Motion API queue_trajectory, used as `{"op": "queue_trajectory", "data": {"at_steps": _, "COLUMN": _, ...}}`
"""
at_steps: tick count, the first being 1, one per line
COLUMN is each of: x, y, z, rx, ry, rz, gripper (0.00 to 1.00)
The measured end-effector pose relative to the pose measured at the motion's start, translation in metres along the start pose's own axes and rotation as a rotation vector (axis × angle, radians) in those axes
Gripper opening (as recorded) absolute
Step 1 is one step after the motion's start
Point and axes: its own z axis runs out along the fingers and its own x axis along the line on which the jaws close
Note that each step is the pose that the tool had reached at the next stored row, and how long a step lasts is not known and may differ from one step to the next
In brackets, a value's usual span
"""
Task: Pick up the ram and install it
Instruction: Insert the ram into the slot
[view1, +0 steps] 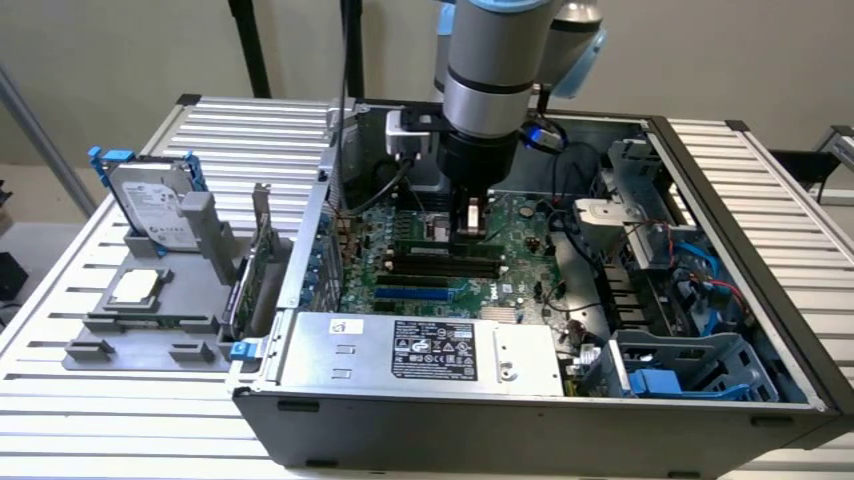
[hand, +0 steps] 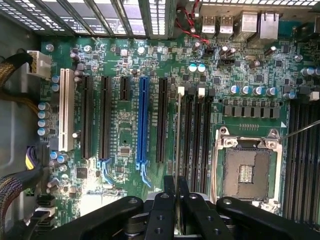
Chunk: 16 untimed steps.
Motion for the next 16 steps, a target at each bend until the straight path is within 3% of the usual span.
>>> {"op": "queue_trajectory", "data": {"at_steps": 4, "x": -0.0017, "y": -0.0002, "z": 0.0036, "rx": 0.0007, "ry": 0.0061, "rz": 0.005, "gripper": 0.14}}
{"op": "queue_trajectory", "data": {"at_steps": 10, "x": -0.0017, "y": -0.0002, "z": 0.0046, "rx": 0.0008, "ry": 0.0064, "rz": 0.006, "gripper": 0.14}}
{"op": "queue_trajectory", "data": {"at_steps": 13, "x": -0.0017, "y": -0.0002, "z": 0.0063, "rx": 0.0034, "ry": 0.0065, "rz": 0.006, "gripper": 0.14}}
{"op": "queue_trajectory", "data": {"at_steps": 16, "x": -0.0018, "y": -0.0002, "z": 0.0091, "rx": 0.0103, "ry": 0.0065, "rz": 0.006, "gripper": 0.14}}
